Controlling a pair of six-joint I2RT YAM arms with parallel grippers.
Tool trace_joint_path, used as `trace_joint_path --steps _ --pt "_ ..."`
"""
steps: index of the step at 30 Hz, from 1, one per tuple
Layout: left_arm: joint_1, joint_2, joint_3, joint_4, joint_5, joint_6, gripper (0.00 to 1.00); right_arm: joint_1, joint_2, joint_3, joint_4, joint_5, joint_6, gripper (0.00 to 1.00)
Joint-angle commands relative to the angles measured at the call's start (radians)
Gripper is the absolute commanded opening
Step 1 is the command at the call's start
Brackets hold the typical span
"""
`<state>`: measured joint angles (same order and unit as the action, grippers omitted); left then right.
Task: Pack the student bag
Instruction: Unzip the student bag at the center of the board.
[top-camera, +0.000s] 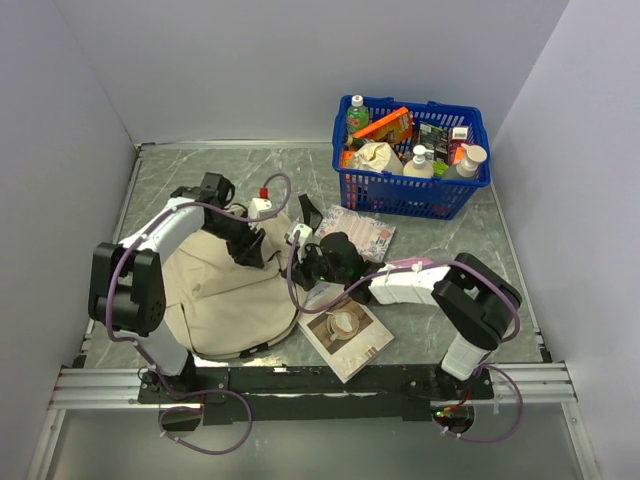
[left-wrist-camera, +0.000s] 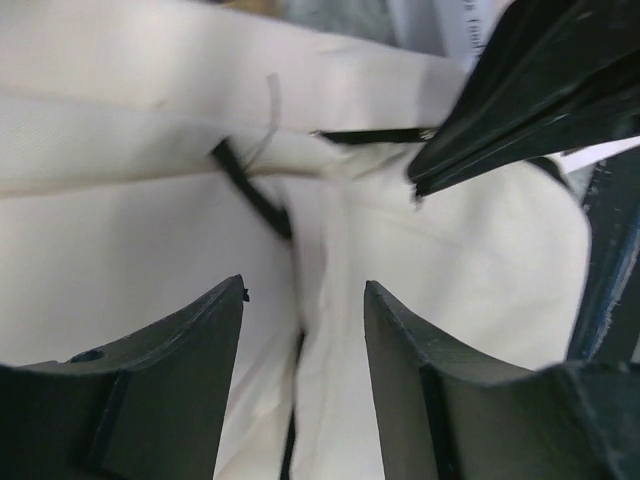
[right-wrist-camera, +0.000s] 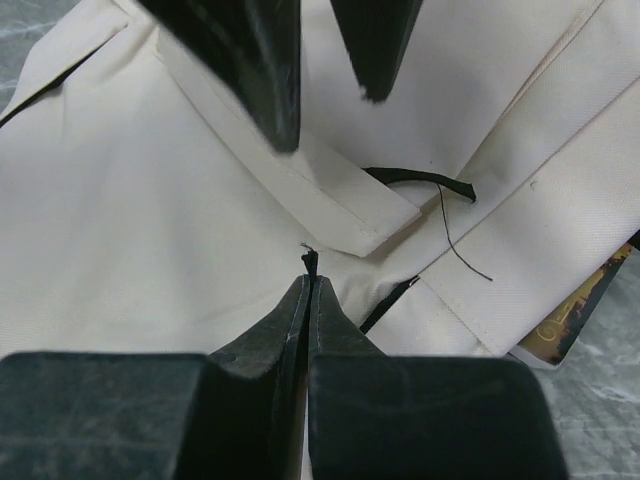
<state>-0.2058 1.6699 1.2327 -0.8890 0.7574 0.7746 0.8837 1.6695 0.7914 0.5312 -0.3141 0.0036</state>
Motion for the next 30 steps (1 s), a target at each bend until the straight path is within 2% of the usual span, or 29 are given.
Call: trace_joint_path --steps 1,7,10,13,14,17,21,30 --pt "-0.033 0.030 0.011 -0.016 0.025 0.025 0.57 0.006 -0.083 -0.029 0.072 0.004 0.016 0.00" --pt "-0.044 0.063 0.016 0.047 -0.013 -0.006 0.58 0.017 -0.129 -0.075 0.082 0.018 0.024 0.00" --pt "-0.053 0.083 0.016 0.068 -0.036 -0.009 0.55 0.017 -0.134 -0.080 0.087 0.018 0.026 0.00" --pt "-0.070 0.112 0.033 0.071 -0.033 -0.014 0.38 0.017 -0.134 -0.072 0.079 0.018 0.024 0.00" --pt "-0.085 0.129 0.040 0.071 -0.032 -0.014 0.26 0.017 -0.132 -0.067 0.073 0.017 0.022 0.00" --pt "-0.106 0.163 0.074 0.073 -0.033 -0.038 0.01 0.015 -0.131 -0.052 0.053 0.020 0.019 0.00" --pt "-0.092 0.201 0.149 0.058 -0.027 -0.073 0.01 0.017 -0.143 -0.035 0.026 0.033 0.006 0.00" --pt "0.068 0.263 0.349 0.032 0.031 -0.178 0.01 -0.003 -0.165 0.012 -0.045 0.064 -0.034 0.00"
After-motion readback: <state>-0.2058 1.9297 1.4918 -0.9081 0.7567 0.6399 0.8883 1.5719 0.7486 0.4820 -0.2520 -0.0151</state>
